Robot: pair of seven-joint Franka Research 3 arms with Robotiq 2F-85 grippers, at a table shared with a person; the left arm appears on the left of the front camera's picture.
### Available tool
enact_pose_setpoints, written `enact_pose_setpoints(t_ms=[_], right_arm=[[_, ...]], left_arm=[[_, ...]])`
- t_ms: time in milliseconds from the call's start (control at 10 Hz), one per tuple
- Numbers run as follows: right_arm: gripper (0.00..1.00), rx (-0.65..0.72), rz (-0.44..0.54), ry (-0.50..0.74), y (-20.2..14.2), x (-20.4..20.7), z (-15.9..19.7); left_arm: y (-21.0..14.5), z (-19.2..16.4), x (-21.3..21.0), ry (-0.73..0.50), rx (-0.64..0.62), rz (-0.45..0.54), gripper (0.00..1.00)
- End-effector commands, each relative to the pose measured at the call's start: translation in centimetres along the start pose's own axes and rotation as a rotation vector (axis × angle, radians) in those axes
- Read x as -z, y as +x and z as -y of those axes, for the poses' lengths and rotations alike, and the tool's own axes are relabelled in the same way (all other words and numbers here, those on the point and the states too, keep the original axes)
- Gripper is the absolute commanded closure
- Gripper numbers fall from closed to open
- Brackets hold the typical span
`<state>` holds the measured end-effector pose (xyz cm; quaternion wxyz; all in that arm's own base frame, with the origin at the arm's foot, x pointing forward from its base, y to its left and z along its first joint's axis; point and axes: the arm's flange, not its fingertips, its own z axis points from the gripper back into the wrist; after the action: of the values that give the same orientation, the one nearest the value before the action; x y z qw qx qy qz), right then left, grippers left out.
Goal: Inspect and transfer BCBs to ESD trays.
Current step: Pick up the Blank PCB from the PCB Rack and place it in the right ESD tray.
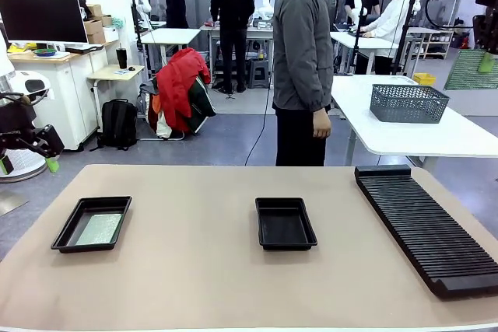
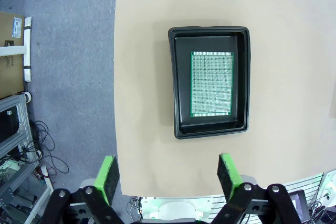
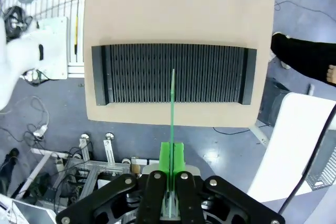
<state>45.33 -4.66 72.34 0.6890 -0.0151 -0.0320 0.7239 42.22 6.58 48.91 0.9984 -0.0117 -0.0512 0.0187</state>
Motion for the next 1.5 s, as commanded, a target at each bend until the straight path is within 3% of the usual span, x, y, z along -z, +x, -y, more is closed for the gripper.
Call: enact_pose_setpoints(t_ms=[0,300,500,900,1400], right_arm=[[0.98,0.172,0.094,0.013,1.4,1.0,1.3],[0.98,0.506,0.223,0.037,5.5,4.0,1.7],[0.98,0.716,0.243,0.115,8.8,7.0,1.5],[0.98,0.952,0.363,0.262,13.7,13.8,1.5],[0.98,1.191,0.528,0.332,19.4,23.3,-0.8]], left_arm=[[0.0,-0.1,0.3,-0.009,0.013,0.011,0.0],[0.0,-0.1,0.3,-0.009,0.013,0.011,0.0],[0.0,-0.1,0.3,-0.009,0.013,0.011,0.0],[0.0,-0.1,0.3,-0.009,0.013,0.011,0.0],[0.0,-0.1,0.3,-0.009,0.013,0.011,0.0]])
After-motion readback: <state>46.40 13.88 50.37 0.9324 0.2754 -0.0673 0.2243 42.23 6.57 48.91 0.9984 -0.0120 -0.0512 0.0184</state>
